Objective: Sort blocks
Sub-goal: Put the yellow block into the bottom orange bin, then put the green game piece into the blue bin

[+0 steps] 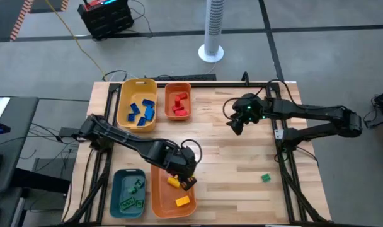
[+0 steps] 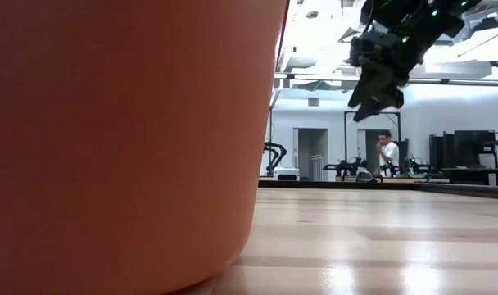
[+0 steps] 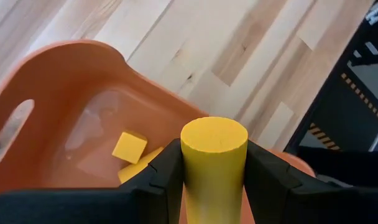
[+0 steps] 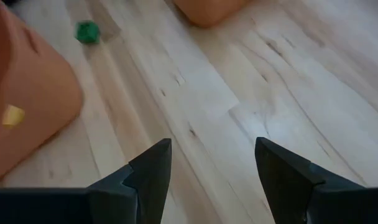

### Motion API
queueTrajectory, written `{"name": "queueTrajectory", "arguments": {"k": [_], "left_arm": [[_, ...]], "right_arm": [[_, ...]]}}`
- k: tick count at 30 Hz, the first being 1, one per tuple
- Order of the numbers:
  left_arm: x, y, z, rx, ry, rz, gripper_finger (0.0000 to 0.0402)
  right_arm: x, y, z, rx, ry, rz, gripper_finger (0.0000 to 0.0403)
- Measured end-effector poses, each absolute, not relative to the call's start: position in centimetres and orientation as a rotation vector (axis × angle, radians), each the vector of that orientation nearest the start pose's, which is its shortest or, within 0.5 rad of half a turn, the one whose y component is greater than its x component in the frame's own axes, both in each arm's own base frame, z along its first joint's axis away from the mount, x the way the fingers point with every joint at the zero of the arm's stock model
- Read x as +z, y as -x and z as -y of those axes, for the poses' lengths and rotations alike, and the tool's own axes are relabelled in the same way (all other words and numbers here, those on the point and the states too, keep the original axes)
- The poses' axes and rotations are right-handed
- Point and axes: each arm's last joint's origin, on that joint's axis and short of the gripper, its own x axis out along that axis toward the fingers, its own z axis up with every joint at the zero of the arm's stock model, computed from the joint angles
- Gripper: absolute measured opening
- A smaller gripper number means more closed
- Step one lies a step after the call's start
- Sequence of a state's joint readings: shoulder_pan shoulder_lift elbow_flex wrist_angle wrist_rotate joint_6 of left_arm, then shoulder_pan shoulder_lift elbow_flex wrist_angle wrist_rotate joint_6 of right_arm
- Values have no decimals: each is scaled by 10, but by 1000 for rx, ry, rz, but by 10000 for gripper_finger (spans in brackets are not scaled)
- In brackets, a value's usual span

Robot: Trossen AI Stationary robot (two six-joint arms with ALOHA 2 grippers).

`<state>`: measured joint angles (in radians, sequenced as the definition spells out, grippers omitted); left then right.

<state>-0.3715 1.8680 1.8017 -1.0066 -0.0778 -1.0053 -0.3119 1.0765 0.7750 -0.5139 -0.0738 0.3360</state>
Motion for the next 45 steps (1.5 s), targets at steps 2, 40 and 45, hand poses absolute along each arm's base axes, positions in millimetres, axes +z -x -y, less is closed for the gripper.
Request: {"name": "queueTrajectory", "arguments": {"k": [2, 40, 45], "left_arm": [[312, -371, 140, 293, 685, -1076, 122], [227, -353, 144, 412, 615, -1310, 198], [241, -348, 142, 386, 641, -1281, 220]], "right_arm": [[256, -199, 62, -352, -462, -731, 237], [267, -181, 61, -343, -409, -709, 237], [267, -181, 61, -344, -412, -706, 237]]}}
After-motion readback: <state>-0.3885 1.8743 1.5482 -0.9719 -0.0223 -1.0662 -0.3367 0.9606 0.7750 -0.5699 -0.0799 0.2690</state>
